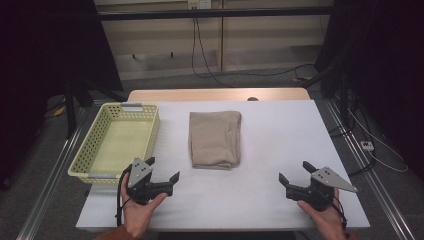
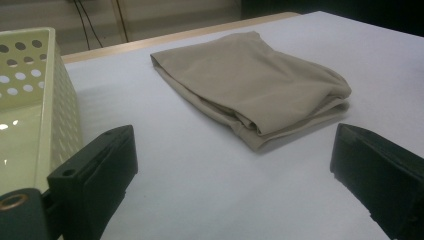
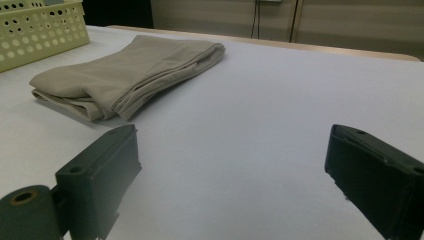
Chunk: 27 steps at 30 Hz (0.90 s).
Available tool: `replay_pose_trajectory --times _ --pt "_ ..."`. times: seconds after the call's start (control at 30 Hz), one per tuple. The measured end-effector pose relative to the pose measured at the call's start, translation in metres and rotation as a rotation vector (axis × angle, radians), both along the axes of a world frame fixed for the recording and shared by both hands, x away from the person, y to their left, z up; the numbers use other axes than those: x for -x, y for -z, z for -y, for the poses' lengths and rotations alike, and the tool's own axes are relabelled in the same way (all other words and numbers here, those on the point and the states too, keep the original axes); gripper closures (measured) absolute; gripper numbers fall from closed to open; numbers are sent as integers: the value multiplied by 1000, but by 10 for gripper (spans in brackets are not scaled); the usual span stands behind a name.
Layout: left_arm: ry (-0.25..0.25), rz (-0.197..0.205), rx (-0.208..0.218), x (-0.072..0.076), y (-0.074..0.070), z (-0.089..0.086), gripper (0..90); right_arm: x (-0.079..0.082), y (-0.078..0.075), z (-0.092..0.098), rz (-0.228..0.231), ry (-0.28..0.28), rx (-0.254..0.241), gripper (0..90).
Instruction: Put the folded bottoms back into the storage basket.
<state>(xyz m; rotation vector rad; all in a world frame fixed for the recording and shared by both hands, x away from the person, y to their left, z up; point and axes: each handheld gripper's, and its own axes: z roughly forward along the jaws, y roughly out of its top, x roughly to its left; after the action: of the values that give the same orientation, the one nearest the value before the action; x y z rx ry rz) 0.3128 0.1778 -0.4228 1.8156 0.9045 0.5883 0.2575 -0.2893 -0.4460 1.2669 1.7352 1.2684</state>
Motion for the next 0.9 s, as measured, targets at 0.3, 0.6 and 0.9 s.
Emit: replay_pose_trajectory --times 0.3,0.6,0.9 --pt "17 -15 -8 -5 1 7 50 -1 2 3 -13 4 -13 72" --pt "43 -23 -14 -7 1 15 51 0 1 2 -12 3 -8 71" --pt "67 -28 -6 -13 -6 32 62 0 1 3 -13 6 -20 70"
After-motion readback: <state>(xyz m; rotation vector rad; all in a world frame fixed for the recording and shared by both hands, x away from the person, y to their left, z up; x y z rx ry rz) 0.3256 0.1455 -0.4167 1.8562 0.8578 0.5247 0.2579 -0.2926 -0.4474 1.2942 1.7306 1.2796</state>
